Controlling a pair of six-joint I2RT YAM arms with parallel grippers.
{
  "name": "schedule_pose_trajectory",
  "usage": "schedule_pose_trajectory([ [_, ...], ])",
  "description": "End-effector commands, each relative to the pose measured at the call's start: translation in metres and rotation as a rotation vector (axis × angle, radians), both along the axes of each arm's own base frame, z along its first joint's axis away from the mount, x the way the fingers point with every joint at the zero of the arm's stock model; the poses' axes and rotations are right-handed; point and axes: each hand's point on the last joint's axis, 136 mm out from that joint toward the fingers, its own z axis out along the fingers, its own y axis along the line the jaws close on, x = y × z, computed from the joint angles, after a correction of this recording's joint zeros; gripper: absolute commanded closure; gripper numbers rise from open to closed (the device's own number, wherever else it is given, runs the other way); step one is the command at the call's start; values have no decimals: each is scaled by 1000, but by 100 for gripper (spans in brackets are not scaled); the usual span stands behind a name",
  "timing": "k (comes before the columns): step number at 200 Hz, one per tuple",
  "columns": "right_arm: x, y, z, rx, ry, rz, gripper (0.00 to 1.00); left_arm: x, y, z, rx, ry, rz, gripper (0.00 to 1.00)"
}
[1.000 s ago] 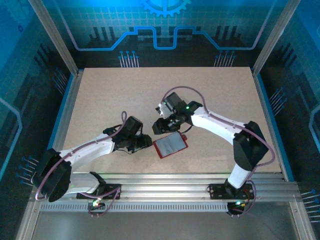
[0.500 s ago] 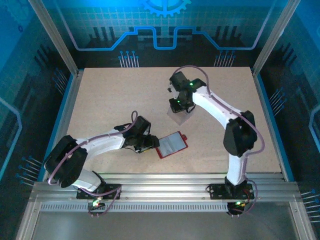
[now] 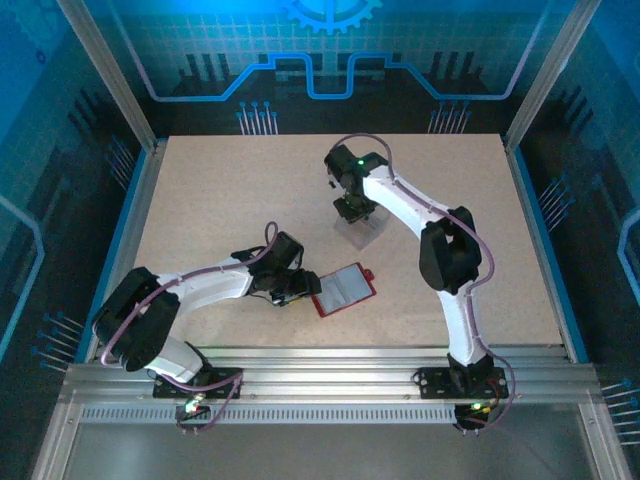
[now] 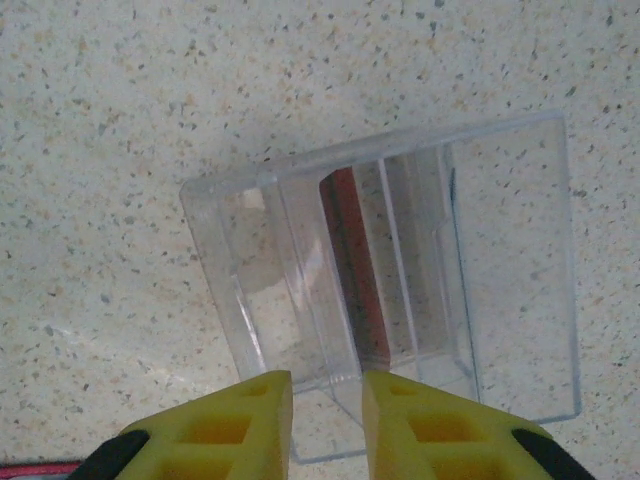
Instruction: Put the credit cards into the card holder
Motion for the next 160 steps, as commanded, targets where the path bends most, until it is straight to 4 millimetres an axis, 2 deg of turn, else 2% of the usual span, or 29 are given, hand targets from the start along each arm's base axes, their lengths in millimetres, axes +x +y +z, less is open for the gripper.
schedule_pose_trajectory([
  [1,0,-2,-9,-71,19,32,73,3,-10,6,-30,-10,-21,43],
  [105,10,-4,-25,-106,44,51,77,3,-10,8,-27,-9,-23,43],
  [160,10,-6,-26,-114,49,54,88,4,-10,10,-29,-13,-25,43],
])
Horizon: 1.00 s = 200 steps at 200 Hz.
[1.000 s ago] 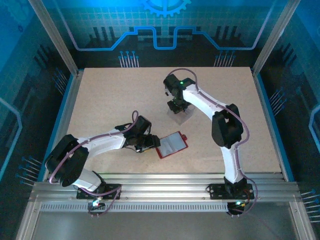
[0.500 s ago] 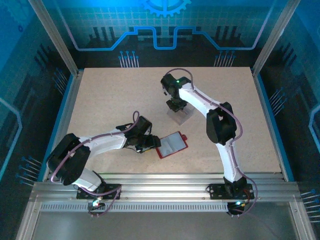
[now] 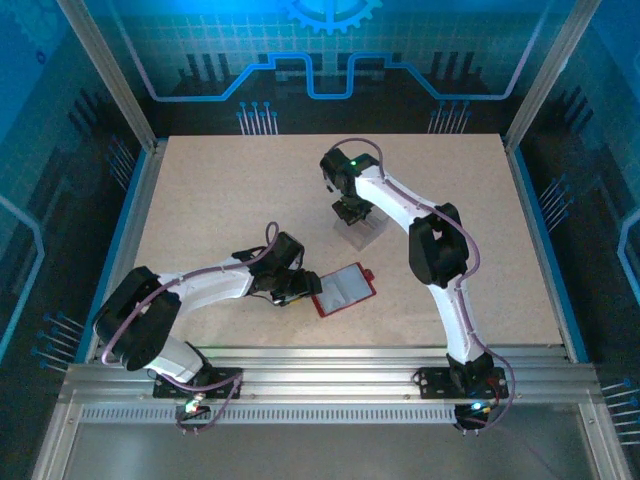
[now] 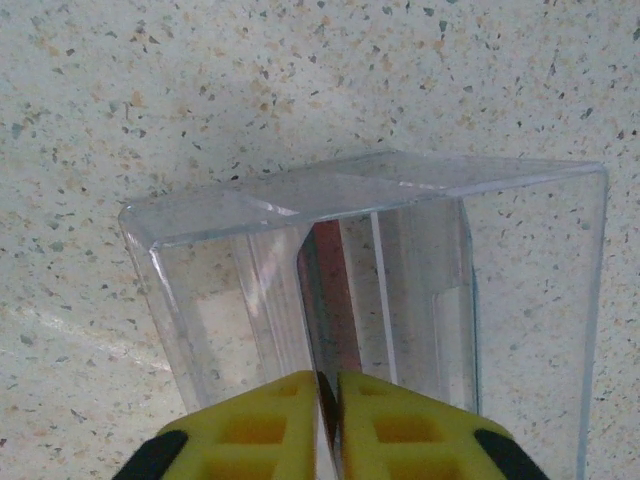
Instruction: Put the credit cards into the card holder
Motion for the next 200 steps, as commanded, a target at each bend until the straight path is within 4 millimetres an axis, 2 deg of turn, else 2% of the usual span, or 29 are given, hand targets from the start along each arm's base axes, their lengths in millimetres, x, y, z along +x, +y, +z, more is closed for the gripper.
schedule_pose_trajectory([
  [1,-1,-3,-1,-24,18,10,88,3,-9,11,-28,-11,-23,43],
  [50,-1,0,4,-14,16,25,100,3,-8,12,-23,-14,-24,42],
  [131,-4,4,45,71,-15,21,100,3,-7,9,-14,-10,-28,42],
  [200,-19,19,125,246,-138,32,100,-1,-8,9,26,-16,-56,39],
])
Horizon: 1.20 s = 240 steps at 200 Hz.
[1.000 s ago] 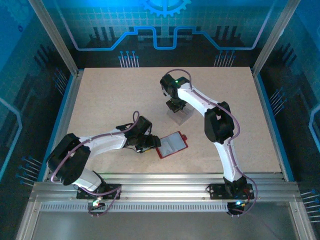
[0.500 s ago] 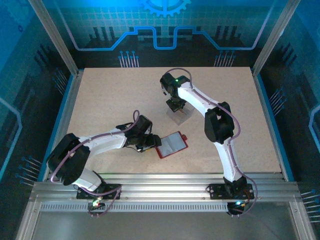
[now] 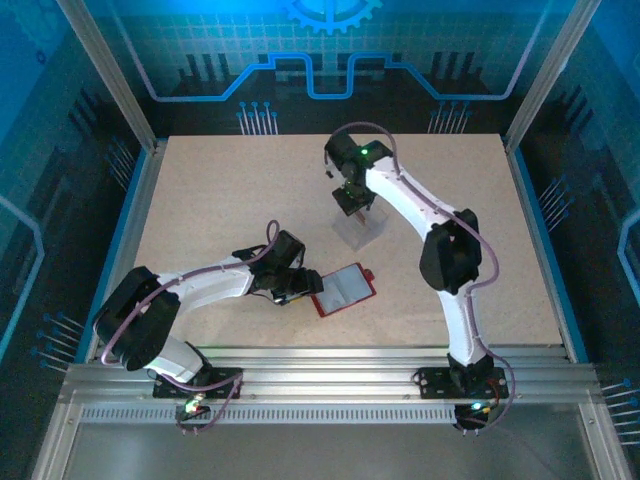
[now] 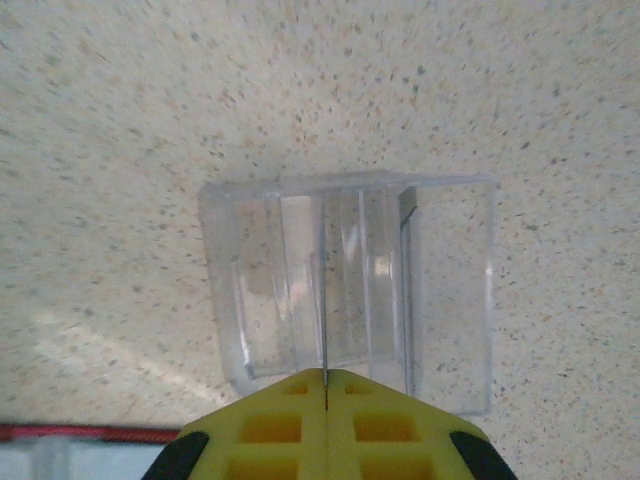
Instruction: Put the credit cards into the card holder
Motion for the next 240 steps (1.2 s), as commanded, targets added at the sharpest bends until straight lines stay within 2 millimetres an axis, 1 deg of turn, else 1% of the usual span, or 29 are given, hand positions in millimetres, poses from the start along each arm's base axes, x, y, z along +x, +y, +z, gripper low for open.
schedule_pose_trajectory([
  [1,-11,8,55,113,-71,3,100,-2,-6,5,25,-12,-47,38],
  [21,-23,6,69,153,-88,-7,100,-4,-12,3,32,-13,-61,38],
  [40,-40,5,73,208,-88,-8,100,-3,-17,1,35,-10,-64,39],
  [62,-60,-3,65,234,-70,-22,100,0,-25,0,29,-14,-73,44],
  [85,-80,-8,58,263,-54,-30,100,2,-28,-8,46,5,-70,49],
  [120,-107,-17,55,313,-42,-43,100,6,-18,-17,115,5,-49,53],
  [142,-125,-18,55,383,-32,-47,100,9,-15,-24,127,13,-47,54],
  [159,-137,-16,50,457,-19,-55,100,12,-14,-29,136,17,-50,54],
  [174,-147,-10,42,539,11,-52,100,15,-11,-33,147,24,-53,55],
  [189,-153,-5,31,587,34,-67,100,19,-7,-36,153,29,-53,57],
  [211,-160,4,17,665,70,-76,100,27,2,-35,169,19,-52,57],
  [240,-162,9,4,726,76,-102,100,39,12,-30,173,3,-61,56],
])
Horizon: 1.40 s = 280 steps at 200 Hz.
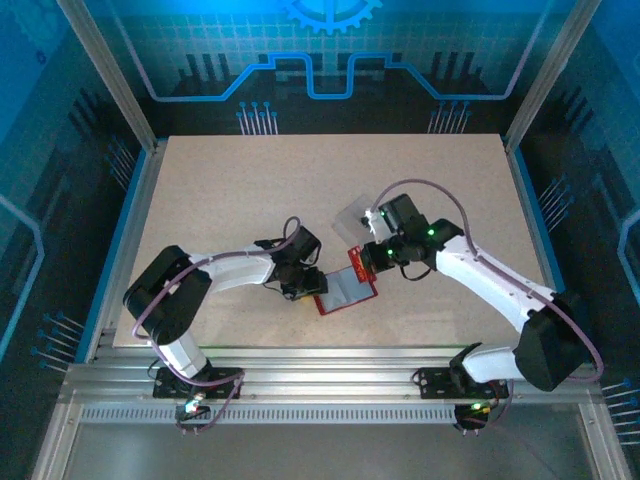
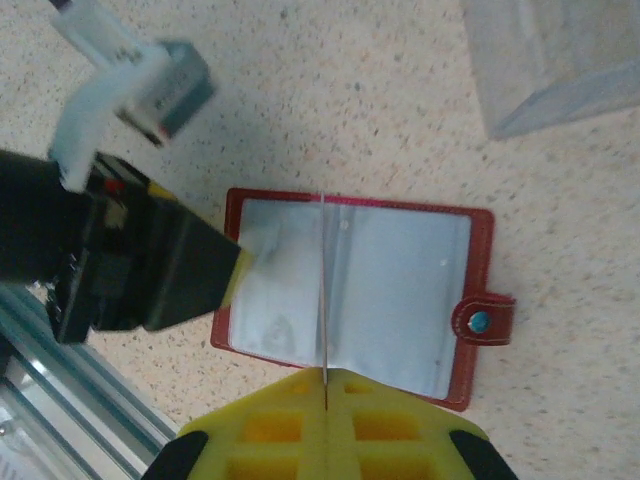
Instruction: Put the credit cards into the card holder
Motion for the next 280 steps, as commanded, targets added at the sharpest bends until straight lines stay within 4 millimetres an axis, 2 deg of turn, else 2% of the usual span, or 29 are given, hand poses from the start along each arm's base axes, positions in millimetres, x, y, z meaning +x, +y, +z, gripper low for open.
schedule_pose_trajectory([
  [1,6,19,13,150,-32,-18,100,18,20,-4,69,-32,-8,57],
  [33,7,19,6,179,-32,-33,100,21,20,18,38,-73,-8,55],
  [51,9,18,0,186,-13,-42,100,11,7,29,-36,-63,1,56],
  [74,13,17,-3,191,-3,-52,100,2,-10,33,-85,-53,14,57],
  [92,15,15,-2,197,-1,-60,100,-2,-21,28,-98,-36,23,58],
  [118,17,9,-2,196,4,-77,100,-3,-26,9,-87,3,38,61],
  [126,17,7,-1,196,5,-78,100,-3,-25,4,-79,13,43,61],
  [130,11,5,-10,186,27,-79,100,-3,-25,2,-76,15,43,61],
  [165,8,5,-19,194,49,-77,100,-1,-16,-7,-16,13,37,62],
  [233,12,19,-30,265,77,-64,100,11,-1,-12,16,-3,-19,62],
  [280,19,24,-52,264,111,-72,100,8,0,-12,30,0,-56,64],
])
